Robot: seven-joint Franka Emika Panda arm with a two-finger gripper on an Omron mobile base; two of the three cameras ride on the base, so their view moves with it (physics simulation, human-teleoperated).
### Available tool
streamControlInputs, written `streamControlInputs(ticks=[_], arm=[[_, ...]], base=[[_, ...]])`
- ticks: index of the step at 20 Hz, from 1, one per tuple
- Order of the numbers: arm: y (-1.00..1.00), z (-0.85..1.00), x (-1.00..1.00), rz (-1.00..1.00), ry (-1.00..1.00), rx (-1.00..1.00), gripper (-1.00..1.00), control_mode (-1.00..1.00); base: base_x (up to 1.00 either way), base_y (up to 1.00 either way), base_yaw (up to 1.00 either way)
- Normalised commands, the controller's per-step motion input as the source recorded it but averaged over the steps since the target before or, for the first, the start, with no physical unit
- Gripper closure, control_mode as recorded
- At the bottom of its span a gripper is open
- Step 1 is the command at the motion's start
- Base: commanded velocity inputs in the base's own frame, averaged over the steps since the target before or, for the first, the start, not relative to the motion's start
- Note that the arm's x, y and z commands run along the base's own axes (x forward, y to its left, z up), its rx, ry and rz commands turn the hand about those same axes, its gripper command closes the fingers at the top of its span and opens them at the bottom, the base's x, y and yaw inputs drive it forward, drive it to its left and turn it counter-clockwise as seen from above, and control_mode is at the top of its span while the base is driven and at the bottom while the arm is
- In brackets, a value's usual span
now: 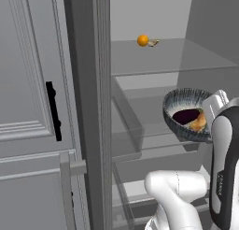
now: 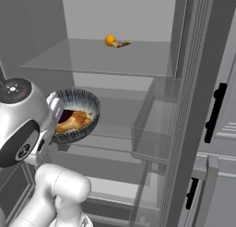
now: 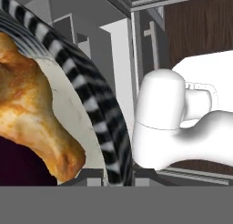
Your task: Pick the chicken drumstick and eggplant from their plates and place them in the bowl. Then put the bowl in the fridge.
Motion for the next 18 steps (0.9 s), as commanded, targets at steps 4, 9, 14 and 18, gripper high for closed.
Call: streamControlInputs(ticks=[4,9,14,18], arm=[[-0.06,-0.08,0.11,0.08,-0.03,0.00,1.00,-1.00],[-0.10,-0.47,0.99,0.11,0.00,0.00,1.00,-1.00],[0.00,-0.63,0.99,0.08,-0.02,0.00,1.00,-1.00],[0.00,-0.49,0.83,0.06,-0.02,0.00,1.00,-1.00]], base=[[-0.02,-0.01,0.03],[0.00,0.00,0.00],[0.00,0.00,0.00],[0.00,0.00,0.00]])
